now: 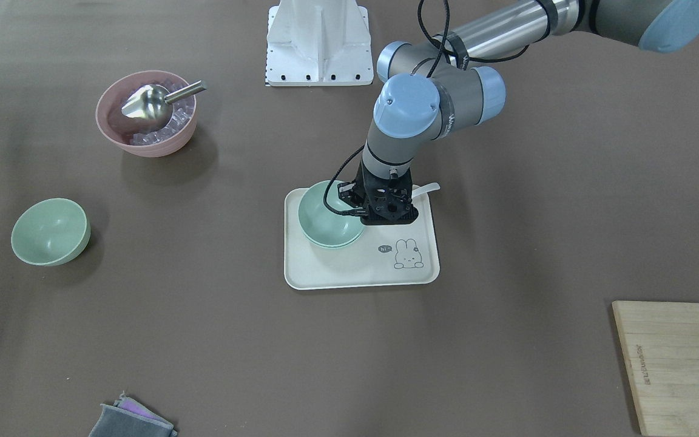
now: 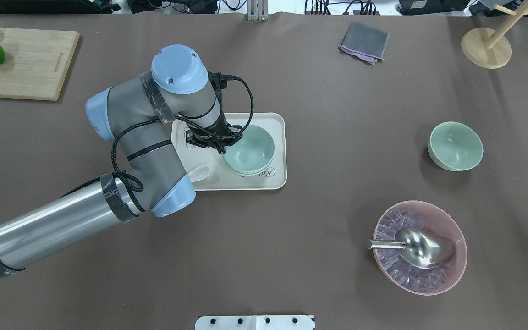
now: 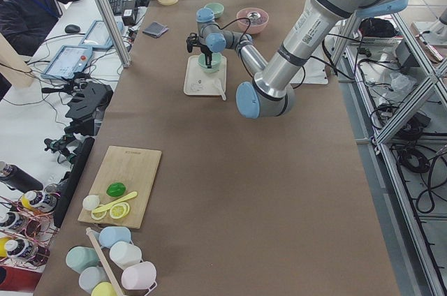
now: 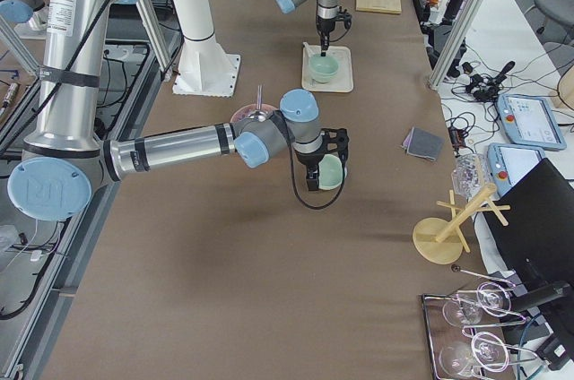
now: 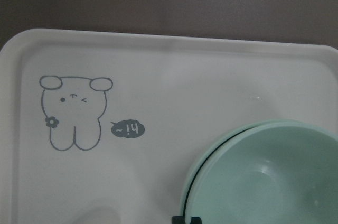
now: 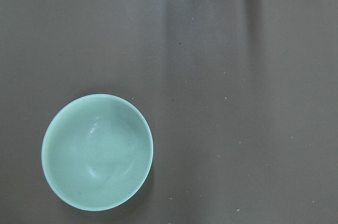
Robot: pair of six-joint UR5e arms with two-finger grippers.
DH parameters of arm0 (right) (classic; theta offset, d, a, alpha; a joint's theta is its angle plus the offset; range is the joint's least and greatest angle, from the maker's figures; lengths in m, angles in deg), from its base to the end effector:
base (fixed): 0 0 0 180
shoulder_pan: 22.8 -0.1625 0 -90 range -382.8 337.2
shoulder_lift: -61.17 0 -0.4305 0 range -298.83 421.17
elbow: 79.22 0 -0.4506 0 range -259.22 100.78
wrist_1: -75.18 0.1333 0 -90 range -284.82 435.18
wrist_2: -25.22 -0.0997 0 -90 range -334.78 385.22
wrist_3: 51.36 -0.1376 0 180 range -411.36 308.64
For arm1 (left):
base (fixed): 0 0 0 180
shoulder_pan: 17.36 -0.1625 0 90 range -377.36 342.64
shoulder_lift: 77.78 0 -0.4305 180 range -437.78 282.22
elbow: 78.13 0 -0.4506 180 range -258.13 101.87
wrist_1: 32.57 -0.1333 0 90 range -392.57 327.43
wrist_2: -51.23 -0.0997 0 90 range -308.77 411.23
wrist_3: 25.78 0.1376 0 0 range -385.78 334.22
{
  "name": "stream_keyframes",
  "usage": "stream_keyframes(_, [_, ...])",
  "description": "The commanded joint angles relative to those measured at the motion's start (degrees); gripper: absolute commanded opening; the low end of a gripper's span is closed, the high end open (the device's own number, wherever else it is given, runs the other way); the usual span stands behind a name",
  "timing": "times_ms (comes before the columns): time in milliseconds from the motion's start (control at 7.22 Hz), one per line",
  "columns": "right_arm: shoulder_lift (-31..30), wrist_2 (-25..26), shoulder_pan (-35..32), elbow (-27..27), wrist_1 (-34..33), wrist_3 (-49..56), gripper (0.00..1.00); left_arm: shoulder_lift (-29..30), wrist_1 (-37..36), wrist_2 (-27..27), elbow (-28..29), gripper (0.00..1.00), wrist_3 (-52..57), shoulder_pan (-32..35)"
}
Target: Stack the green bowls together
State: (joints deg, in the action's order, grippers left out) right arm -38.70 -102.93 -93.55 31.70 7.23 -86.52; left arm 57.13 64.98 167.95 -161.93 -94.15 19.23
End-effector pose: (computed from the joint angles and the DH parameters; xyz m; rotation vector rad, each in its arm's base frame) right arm -0.1229 -0.4984 0.5365 0.1984 -0.8284 0.0684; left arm 0.6104 -0.5421 0.1985 0.0006 0.9053 -0.0548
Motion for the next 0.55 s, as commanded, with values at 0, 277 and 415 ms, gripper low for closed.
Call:
stream_keyframes(0, [-0.06, 0.00, 0.00, 0.00, 0.01, 0.00, 1.00, 0.00, 0.36, 0.00, -0.14, 0.17, 0.07, -0.02])
stream_keyframes(277, [-0.06, 0.00, 0.00, 0.00, 0.02, 0.00, 1.00, -1.84, 4.30, 0.00, -0.14, 0.59, 0.16, -0.02])
stream_keyframes(415, [0.02, -0.09, 0.00, 0.00, 0.02, 0.00, 1.00, -1.93, 4.41, 0.00, -0.32, 0.75, 0.25, -0.02])
